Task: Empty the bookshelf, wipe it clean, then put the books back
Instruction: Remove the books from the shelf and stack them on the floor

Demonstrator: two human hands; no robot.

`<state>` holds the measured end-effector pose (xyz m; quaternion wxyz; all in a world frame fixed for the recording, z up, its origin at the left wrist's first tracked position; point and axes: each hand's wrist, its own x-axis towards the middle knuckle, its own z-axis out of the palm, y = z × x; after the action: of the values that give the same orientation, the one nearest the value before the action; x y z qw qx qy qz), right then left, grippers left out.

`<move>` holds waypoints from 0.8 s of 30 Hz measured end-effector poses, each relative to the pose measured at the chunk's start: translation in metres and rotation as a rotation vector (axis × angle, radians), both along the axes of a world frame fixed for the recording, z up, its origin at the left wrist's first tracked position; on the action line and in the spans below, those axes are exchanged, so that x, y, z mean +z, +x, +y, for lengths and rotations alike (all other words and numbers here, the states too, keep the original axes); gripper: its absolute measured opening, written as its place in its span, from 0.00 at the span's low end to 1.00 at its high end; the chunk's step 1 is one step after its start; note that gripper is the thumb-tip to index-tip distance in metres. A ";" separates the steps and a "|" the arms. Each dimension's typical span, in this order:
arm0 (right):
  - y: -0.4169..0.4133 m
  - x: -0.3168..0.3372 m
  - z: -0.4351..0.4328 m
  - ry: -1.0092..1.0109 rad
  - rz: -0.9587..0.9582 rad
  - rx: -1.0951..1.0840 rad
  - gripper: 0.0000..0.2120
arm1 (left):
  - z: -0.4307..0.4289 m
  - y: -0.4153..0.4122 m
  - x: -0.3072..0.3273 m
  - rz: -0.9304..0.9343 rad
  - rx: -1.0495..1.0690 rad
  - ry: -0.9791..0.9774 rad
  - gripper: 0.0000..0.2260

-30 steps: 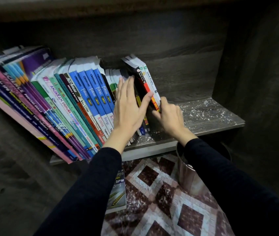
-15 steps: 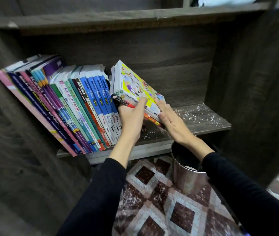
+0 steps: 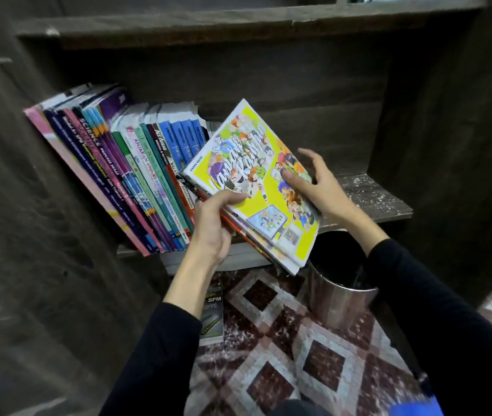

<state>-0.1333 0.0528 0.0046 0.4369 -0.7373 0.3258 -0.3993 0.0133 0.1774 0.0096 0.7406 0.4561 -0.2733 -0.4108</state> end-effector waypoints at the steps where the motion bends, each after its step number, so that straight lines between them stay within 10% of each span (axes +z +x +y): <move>1: -0.001 -0.002 0.003 0.077 -0.028 0.075 0.23 | 0.003 0.002 -0.002 0.016 0.011 -0.003 0.04; 4: -0.002 -0.020 0.016 0.252 -0.085 0.247 0.13 | 0.008 0.010 -0.014 0.104 0.060 -0.002 0.05; 9: 0.006 -0.065 0.028 0.379 -0.125 0.258 0.25 | 0.018 0.027 -0.047 0.112 0.059 0.062 0.02; 17: 0.030 -0.132 0.068 0.461 -0.141 0.190 0.17 | 0.028 0.076 -0.117 0.164 -0.055 0.286 0.25; 24: 0.049 -0.192 0.096 0.683 -0.111 0.143 0.24 | 0.052 0.088 -0.186 0.239 -0.172 0.462 0.17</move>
<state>-0.0845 0.1488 -0.1872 0.7019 -0.5469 0.3640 -0.2752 0.1015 0.2295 -0.1767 0.6062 0.5365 -0.1207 -0.5746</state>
